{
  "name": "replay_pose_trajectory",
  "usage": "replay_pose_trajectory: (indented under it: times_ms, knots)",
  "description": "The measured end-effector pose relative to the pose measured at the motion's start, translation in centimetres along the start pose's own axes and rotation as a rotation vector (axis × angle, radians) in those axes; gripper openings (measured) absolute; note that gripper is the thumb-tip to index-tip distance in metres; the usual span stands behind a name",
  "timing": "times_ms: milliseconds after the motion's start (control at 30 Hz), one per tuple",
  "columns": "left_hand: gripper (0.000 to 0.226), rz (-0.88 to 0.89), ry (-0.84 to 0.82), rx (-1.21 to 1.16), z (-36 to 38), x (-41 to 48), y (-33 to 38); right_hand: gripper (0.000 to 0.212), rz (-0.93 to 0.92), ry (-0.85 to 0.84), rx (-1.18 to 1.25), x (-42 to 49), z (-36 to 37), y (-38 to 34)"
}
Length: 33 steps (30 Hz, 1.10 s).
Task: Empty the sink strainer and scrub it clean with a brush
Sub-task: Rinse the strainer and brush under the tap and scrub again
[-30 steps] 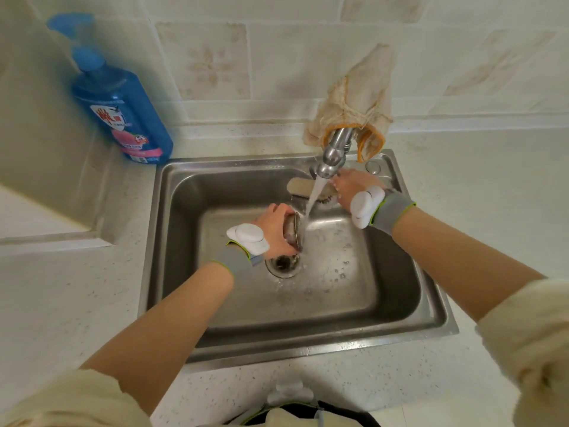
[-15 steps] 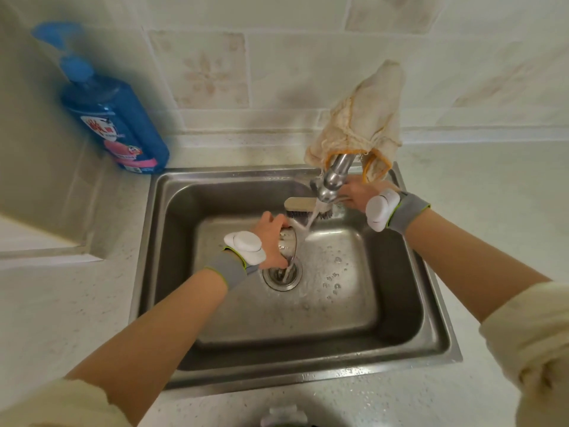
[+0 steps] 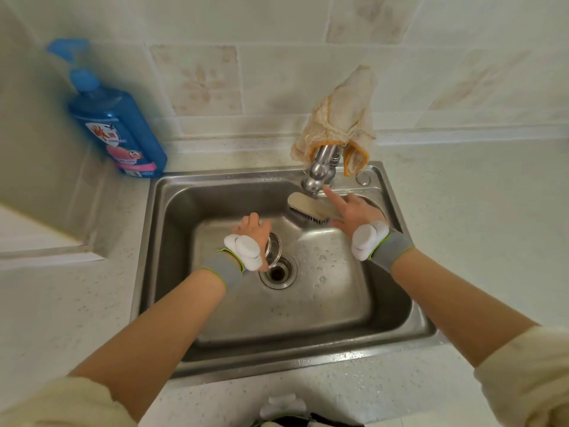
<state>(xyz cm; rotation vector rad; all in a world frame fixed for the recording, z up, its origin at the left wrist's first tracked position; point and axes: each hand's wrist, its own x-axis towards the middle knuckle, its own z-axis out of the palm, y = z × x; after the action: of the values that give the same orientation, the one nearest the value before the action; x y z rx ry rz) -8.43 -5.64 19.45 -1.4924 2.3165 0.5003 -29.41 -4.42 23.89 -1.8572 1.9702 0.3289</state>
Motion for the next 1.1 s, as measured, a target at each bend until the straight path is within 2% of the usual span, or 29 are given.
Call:
replay_pose_trajectory:
  times_ms: [200, 267, 433, 533, 633, 733, 867, 1000, 1067, 1100]
  knots:
    - [0.068, -0.059, -0.067, -0.063, 0.8, -2.4, -0.7, 0.055, 0.088, -0.031, 0.119, -4.1, 3.5, -0.4]
    - [0.069, -0.094, -0.047, -0.144, 1.3, -3.5, -0.9, 0.054, 0.132, -0.043, 0.177, -5.2, 4.4, -0.4]
    - [0.089, -0.167, 0.011, -0.460, 3.3, -5.3, -0.7, 0.052, 0.295, -0.060, 0.356, -7.5, 6.6, -0.8]
    - [0.077, -0.188, 0.075, -0.616, 4.1, -6.3, 0.0, 0.036, 0.368, -0.057, 0.631, -8.8, 8.4, -1.6]
    - [0.063, -0.214, 0.077, -0.803, 4.3, -7.1, 1.0, 0.035, 0.488, -0.108, 1.306, -10.0, 9.6, -3.6]
    - [0.057, -0.232, -0.007, -0.979, 4.2, -8.0, 2.0, 0.030, 0.528, -0.201, 1.720, -11.4, 10.2, -6.3]
    - [0.026, -0.212, -0.014, -1.137, 4.5, -8.7, 3.0, 0.026, 0.535, -0.181, 1.861, -11.6, 11.1, -7.9]
    - [0.010, -0.145, -0.009, -1.321, 4.5, -9.3, 1.7, 0.023, 0.574, -0.167, 1.977, -11.5, 11.4, -7.8]
    - [0.014, -0.063, -0.007, -1.299, 4.5, -9.5, 0.8, 0.023, 0.596, -0.159, 1.976, -11.2, 11.5, -7.6]
    - [0.016, -0.026, 0.038, -1.199, 4.7, -9.3, 0.4, 0.024, 0.614, -0.144, 1.935, -11.1, 11.5, -7.5]
